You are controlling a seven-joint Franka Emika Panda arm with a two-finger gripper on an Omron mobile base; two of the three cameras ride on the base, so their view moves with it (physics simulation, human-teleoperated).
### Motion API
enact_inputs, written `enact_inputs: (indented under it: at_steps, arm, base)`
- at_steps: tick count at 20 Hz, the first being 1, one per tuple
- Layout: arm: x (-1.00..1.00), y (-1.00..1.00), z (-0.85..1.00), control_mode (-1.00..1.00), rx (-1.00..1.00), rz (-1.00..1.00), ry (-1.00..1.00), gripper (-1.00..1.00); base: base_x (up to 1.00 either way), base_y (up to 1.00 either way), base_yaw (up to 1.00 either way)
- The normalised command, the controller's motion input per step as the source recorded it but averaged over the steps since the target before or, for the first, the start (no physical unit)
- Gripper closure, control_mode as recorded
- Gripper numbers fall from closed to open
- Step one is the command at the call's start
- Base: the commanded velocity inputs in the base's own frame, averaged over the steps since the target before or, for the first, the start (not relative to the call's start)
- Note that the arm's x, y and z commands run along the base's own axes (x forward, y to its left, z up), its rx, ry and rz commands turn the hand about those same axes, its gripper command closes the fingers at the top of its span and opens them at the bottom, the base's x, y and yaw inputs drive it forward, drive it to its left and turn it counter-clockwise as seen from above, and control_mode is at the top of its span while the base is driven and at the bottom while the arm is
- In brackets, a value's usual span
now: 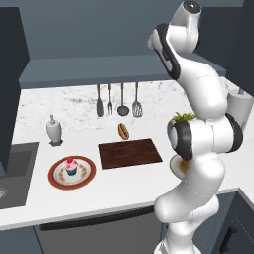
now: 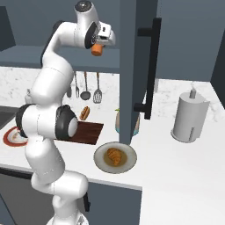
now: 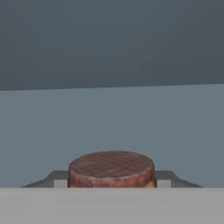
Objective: From the different types of pastries on the counter, select a croissant and place it on the cutting board. Then retrieve a jar of jam from the cabinet and place it alongside the croissant on the cutting board.
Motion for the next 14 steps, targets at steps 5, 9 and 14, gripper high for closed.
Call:
enact_inputs:
  at_steps: [5,9,14]
  arm:
    - [-1.0,0.07,0.15,-1.0,0.0,0.0,-0.23,1.0]
    - [-1.0,0.11,0.13,-1.0,0.0,0.0,-0.36,1.0]
    - [-1.0,0.18,0.02,-1.0,-0.03,0.0,-0.38,1.0]
  base:
    - [0.0,0.0,0.0]
    - [0.0,0.0,0.0]
    - [0.0,0.0,0.0]
